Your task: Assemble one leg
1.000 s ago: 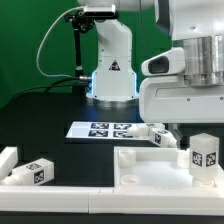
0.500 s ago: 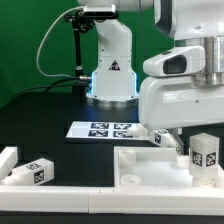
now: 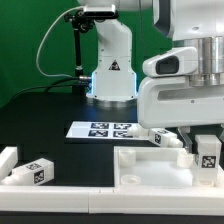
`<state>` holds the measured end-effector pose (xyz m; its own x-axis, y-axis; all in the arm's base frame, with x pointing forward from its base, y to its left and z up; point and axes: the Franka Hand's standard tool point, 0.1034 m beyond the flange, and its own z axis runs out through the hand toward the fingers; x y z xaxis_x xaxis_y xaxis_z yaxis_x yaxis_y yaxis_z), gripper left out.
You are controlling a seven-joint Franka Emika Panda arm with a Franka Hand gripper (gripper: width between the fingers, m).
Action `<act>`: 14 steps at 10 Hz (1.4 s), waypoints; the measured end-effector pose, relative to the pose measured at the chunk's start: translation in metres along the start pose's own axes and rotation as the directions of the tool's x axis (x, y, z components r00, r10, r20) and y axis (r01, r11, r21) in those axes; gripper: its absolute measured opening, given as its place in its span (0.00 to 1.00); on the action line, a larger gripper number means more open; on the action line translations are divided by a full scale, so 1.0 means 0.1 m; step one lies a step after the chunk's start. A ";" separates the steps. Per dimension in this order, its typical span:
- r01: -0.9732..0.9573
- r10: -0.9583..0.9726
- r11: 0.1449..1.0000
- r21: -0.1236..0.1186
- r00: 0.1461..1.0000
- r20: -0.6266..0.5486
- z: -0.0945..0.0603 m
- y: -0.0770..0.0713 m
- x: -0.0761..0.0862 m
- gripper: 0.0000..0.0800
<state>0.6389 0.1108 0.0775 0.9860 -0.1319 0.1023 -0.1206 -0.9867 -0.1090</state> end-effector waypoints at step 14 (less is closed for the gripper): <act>-0.336 0.336 0.942 -0.022 0.941 0.044 0.00 -0.04 -0.12 0.81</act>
Offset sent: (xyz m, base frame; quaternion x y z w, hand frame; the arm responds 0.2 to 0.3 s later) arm 0.0068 0.0201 0.0045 -0.0099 -0.0557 0.3710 0.9269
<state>0.6274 0.1160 0.0764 0.8919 -0.4519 0.0163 -0.4472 -0.8870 -0.1152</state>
